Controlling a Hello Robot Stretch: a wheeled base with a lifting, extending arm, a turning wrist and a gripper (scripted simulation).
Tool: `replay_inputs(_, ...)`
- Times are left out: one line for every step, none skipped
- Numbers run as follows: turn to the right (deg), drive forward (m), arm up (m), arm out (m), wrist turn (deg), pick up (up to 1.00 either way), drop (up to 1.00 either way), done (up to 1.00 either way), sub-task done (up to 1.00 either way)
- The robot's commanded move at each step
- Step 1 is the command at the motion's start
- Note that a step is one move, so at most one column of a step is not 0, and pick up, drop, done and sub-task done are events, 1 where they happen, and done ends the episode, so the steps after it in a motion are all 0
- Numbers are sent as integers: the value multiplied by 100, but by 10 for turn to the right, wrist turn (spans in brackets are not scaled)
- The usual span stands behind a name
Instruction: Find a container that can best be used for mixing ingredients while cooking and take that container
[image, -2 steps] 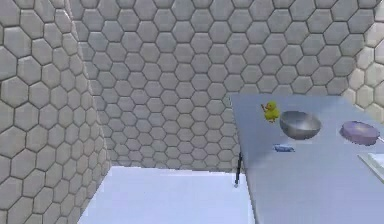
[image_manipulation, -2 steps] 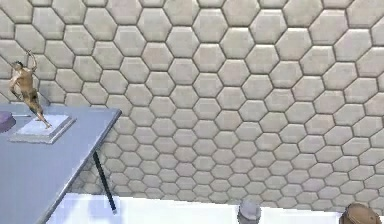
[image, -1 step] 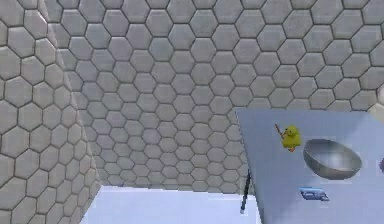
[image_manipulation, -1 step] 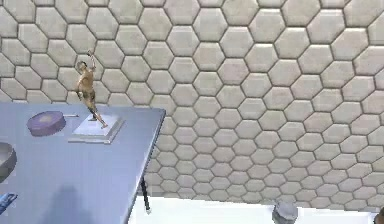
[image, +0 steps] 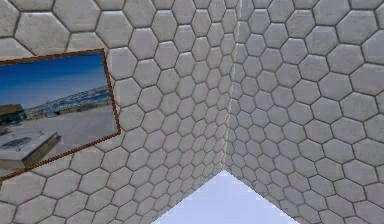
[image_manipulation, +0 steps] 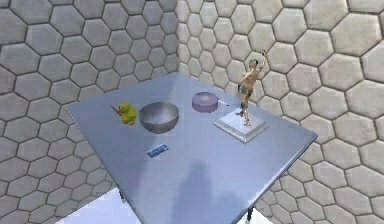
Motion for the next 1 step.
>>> replay_inputs(0, 0, 50, 0, 0, 0, 0, 0, 0)
